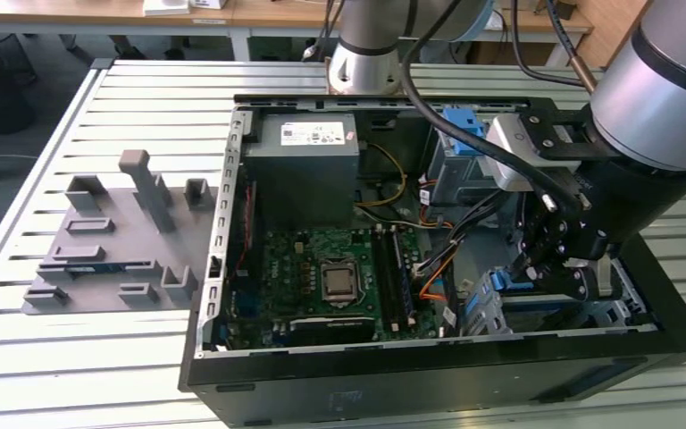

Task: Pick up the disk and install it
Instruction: 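Insert the first disk wire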

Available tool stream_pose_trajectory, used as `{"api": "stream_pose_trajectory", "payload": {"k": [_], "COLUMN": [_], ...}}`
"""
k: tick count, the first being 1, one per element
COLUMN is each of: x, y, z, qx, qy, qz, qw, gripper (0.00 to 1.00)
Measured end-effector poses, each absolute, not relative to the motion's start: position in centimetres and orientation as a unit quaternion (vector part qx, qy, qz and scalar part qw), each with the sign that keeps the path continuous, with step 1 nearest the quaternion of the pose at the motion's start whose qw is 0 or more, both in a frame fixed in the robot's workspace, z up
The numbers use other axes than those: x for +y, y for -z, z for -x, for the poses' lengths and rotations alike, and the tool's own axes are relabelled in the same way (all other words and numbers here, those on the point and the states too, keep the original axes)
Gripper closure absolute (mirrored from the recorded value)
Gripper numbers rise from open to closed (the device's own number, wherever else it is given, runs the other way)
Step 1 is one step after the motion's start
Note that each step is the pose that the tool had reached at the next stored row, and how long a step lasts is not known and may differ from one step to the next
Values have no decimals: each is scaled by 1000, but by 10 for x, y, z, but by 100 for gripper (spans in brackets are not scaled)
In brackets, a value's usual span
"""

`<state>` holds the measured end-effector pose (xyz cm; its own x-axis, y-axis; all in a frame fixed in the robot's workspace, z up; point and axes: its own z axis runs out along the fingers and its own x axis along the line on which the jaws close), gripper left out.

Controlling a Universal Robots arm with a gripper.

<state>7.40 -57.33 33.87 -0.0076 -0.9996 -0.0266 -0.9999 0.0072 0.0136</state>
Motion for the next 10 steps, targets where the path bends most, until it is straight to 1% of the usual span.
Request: {"api": "stream_pose_trajectory", "payload": {"k": [10], "x": [-573], "y": [-339], "z": [-86], "qx": [710], "qy": [-14], "qz": [704], "qw": [5], "gripper": [89]}}
